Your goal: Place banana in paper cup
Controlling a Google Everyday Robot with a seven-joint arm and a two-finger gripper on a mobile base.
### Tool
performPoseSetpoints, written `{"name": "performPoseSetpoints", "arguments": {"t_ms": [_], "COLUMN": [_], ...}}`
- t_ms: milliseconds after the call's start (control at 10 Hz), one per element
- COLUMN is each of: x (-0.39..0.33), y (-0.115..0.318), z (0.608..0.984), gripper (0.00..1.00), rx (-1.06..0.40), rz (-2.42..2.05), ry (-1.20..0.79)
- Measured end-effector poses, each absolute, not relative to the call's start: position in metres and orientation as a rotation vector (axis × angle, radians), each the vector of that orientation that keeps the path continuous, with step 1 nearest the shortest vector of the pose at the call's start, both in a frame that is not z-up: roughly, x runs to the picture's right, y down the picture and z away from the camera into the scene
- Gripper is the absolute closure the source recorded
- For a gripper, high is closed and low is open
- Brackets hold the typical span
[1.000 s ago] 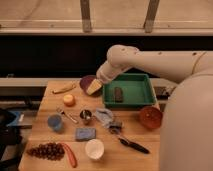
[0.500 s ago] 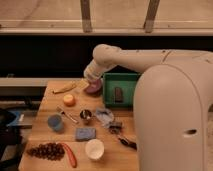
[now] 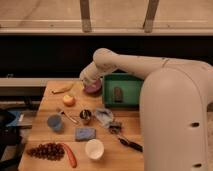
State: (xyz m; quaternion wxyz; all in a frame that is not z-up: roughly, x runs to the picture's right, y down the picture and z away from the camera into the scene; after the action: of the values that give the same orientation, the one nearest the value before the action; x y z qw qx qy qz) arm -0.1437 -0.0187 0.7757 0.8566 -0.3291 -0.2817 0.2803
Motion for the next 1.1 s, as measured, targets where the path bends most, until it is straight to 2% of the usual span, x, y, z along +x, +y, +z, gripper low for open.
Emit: {"name": "performPoseSetpoints", "arguments": {"t_ms": [500, 1100], "x": [-0.145, -0.166], "y": [-0.019, -0.025], "z": [0.778, 0.813], "gripper": [0.2, 0.2], "rx": [-0.696, -0.71], "rz": [0.588, 0.505], "ry": [-0.581, -0.405]}}
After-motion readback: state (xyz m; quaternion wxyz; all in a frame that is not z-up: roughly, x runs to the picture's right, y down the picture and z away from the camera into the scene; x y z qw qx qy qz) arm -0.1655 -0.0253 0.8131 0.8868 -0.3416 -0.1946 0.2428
